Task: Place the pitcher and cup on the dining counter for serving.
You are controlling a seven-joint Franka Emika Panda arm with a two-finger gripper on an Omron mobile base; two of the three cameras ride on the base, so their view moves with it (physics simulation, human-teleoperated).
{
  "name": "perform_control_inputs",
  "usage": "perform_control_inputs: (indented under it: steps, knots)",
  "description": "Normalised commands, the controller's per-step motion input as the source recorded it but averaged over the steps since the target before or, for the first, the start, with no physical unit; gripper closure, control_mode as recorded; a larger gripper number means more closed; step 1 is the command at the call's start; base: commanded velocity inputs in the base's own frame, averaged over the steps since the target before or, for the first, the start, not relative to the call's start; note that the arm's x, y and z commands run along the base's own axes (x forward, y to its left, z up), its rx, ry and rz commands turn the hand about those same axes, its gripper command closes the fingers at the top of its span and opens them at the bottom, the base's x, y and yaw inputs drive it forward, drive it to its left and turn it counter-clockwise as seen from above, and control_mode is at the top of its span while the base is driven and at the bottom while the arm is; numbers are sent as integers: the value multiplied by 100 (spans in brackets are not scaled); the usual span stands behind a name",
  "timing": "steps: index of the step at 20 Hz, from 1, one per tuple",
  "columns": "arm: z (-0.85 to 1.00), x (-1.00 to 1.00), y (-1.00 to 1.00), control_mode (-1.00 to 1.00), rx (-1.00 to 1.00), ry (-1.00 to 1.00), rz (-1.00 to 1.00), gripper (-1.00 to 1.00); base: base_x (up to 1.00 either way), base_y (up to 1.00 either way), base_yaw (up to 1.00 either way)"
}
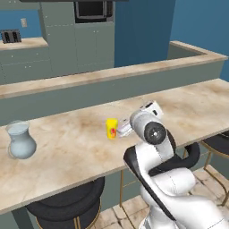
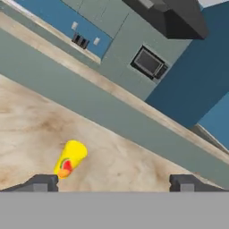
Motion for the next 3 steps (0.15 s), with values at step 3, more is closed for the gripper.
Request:
perform_control_inputs:
  steps: [3]
  knots:
    - [43, -100, -68, -100, 2, -32, 0, -100, 0, 0, 0]
